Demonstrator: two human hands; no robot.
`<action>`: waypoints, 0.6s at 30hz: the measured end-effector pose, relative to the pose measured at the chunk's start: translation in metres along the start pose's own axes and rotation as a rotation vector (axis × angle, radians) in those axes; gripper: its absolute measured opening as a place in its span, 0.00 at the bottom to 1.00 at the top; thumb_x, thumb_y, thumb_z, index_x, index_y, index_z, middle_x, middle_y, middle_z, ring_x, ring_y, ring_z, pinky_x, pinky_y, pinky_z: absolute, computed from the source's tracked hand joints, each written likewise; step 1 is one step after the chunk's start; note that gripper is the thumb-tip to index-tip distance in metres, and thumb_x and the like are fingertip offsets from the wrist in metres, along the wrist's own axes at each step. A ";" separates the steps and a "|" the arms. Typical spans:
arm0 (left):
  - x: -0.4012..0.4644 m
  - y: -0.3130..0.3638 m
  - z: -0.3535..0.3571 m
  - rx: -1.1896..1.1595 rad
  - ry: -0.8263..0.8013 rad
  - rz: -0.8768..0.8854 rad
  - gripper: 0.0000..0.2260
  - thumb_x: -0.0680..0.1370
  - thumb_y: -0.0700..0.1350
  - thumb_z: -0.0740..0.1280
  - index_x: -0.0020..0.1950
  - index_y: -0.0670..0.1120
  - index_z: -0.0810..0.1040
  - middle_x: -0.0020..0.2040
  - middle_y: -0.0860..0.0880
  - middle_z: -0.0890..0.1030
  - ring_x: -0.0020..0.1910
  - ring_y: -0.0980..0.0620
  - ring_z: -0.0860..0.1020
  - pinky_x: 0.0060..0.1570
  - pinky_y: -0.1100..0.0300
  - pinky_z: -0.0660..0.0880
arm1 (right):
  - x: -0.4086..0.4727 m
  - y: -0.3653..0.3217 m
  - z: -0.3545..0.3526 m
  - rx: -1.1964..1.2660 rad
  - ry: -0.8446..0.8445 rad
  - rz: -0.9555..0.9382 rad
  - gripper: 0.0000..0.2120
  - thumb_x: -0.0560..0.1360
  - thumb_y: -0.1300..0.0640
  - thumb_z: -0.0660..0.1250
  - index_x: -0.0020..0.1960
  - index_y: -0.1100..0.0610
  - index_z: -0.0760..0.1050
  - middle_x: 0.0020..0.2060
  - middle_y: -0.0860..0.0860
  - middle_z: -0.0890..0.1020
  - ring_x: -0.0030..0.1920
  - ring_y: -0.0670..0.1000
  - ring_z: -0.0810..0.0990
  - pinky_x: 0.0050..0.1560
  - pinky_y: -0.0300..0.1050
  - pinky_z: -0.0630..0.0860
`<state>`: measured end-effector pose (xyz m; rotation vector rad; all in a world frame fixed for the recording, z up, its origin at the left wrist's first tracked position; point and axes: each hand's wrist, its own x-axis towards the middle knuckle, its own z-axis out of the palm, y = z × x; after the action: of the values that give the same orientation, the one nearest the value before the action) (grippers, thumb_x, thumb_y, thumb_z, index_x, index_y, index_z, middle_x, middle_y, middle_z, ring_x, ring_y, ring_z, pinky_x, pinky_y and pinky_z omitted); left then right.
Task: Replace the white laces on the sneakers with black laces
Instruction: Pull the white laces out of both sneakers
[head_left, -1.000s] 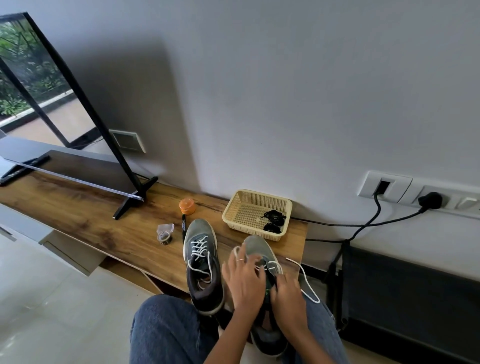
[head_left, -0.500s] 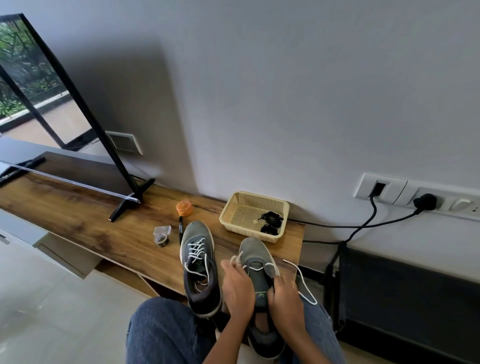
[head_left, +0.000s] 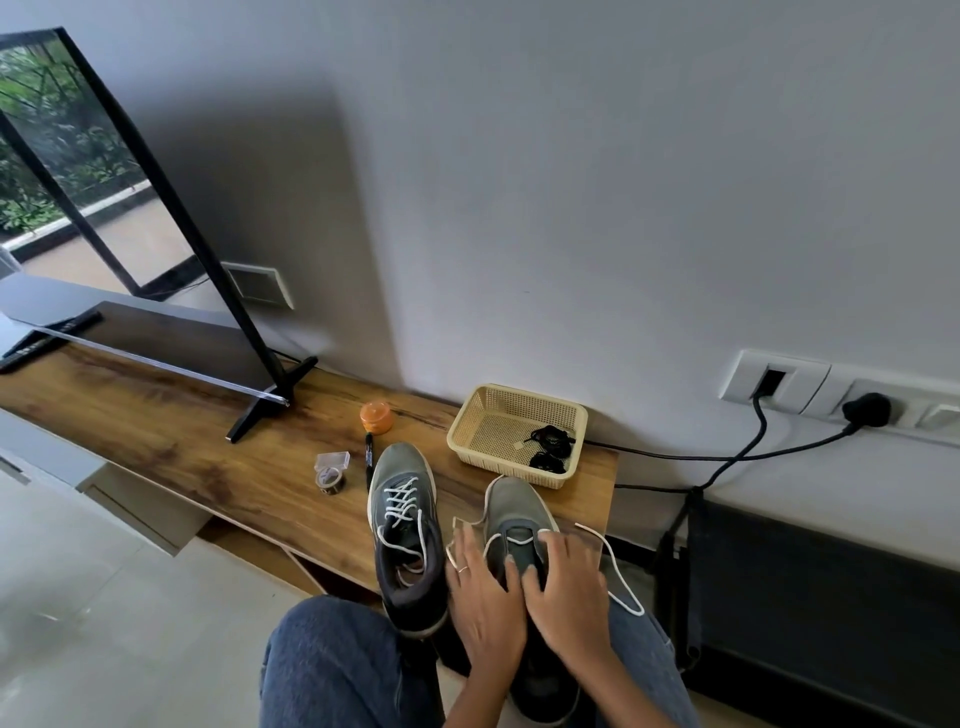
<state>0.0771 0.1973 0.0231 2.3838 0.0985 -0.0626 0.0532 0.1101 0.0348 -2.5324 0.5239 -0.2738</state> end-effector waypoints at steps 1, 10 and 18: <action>0.002 -0.002 0.001 0.047 -0.044 0.020 0.27 0.81 0.51 0.60 0.78 0.49 0.56 0.79 0.51 0.58 0.76 0.48 0.57 0.71 0.53 0.60 | 0.004 -0.002 0.000 0.004 0.011 -0.002 0.13 0.75 0.52 0.64 0.59 0.52 0.74 0.54 0.48 0.76 0.58 0.52 0.73 0.56 0.46 0.70; 0.006 -0.006 0.005 0.028 -0.140 0.052 0.22 0.82 0.45 0.56 0.77 0.48 0.62 0.75 0.51 0.65 0.73 0.48 0.63 0.69 0.55 0.64 | 0.044 -0.017 0.000 -0.263 -0.215 -0.170 0.12 0.80 0.53 0.58 0.61 0.50 0.74 0.59 0.48 0.70 0.62 0.52 0.67 0.58 0.48 0.67; 0.006 -0.007 0.009 -0.028 -0.139 0.033 0.22 0.83 0.43 0.54 0.78 0.48 0.60 0.77 0.52 0.62 0.74 0.52 0.61 0.71 0.58 0.60 | 0.047 -0.020 0.015 -0.340 -0.228 -0.111 0.11 0.81 0.58 0.56 0.60 0.55 0.73 0.61 0.52 0.71 0.63 0.53 0.68 0.57 0.47 0.69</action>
<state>0.0824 0.1968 0.0109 2.3447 -0.0058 -0.2095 0.1062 0.1134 0.0374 -2.8787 0.3649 0.0736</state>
